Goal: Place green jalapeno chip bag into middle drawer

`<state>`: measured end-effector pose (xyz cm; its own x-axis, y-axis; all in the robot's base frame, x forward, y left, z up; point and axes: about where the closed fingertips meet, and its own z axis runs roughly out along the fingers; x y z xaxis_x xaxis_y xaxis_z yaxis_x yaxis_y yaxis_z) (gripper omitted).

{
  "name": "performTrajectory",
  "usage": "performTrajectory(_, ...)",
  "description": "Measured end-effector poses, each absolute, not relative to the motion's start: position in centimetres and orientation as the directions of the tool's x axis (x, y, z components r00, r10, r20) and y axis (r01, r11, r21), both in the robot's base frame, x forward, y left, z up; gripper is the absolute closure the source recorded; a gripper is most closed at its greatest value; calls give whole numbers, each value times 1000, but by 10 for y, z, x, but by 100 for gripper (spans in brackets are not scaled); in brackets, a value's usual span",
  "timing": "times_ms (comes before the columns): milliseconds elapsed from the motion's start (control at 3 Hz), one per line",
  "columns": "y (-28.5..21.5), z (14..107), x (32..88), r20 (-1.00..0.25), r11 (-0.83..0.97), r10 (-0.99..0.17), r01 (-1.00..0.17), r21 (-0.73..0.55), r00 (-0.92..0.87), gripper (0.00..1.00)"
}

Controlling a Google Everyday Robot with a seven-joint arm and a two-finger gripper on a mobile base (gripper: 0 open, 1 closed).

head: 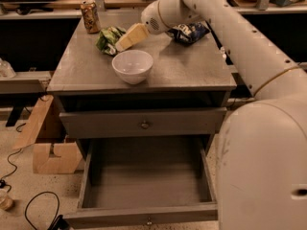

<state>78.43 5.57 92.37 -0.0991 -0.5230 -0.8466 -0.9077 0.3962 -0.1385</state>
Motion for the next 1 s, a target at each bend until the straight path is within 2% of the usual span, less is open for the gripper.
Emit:
performTrajectory(333,81,905,808,-868,395,-484,-913,-104,-110,0)
performTrajectory(667,107,894,829,-844,410,-520,-905,-111,-133,0)
performTrajectory(1000,125,885,850,-774,446,-607,-883,-145,-179,0)
